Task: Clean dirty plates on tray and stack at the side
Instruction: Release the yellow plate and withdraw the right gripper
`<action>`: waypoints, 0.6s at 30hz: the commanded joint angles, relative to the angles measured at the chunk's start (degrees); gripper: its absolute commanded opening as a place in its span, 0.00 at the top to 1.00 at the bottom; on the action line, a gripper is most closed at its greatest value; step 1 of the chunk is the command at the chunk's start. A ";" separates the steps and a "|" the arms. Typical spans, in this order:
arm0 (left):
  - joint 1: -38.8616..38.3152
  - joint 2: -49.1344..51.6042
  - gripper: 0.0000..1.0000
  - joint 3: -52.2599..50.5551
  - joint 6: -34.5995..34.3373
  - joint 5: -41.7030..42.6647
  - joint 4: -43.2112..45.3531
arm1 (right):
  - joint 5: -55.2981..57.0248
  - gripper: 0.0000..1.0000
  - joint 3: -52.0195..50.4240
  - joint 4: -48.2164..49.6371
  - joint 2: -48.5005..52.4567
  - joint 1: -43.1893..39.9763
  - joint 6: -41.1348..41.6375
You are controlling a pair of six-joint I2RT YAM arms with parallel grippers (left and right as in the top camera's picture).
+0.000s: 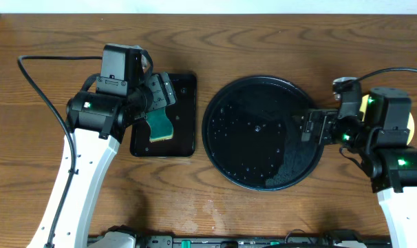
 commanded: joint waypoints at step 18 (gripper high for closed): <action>0.28 -0.04 0.16 0.81 0.55 0.09 -0.13 | 7.74 0.01 -12.31 12.11 -10.82 1.33 -5.95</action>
